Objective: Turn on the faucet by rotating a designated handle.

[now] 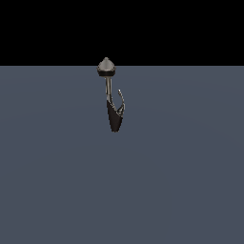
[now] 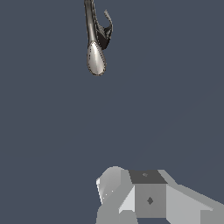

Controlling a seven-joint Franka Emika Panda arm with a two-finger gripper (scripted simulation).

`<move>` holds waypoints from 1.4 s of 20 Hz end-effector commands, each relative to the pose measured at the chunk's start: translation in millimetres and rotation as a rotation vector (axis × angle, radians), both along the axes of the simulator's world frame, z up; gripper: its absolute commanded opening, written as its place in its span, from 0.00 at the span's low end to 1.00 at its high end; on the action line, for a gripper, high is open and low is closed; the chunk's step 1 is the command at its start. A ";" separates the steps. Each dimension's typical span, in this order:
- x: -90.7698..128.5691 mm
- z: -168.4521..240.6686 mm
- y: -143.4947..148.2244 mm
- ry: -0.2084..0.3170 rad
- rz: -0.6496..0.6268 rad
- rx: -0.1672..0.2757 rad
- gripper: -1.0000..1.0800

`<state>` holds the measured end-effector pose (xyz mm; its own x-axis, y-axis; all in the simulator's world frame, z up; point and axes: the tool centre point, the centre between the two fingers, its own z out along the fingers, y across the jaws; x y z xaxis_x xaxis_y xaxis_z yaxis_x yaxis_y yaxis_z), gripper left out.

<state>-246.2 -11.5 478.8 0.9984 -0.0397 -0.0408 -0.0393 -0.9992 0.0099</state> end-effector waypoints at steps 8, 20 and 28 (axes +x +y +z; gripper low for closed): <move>3.4 11.3 1.8 -0.025 0.012 -0.005 0.00; 14.6 12.4 4.9 -0.021 -0.015 0.015 0.00; 49.4 7.4 13.1 0.009 -0.112 0.078 0.00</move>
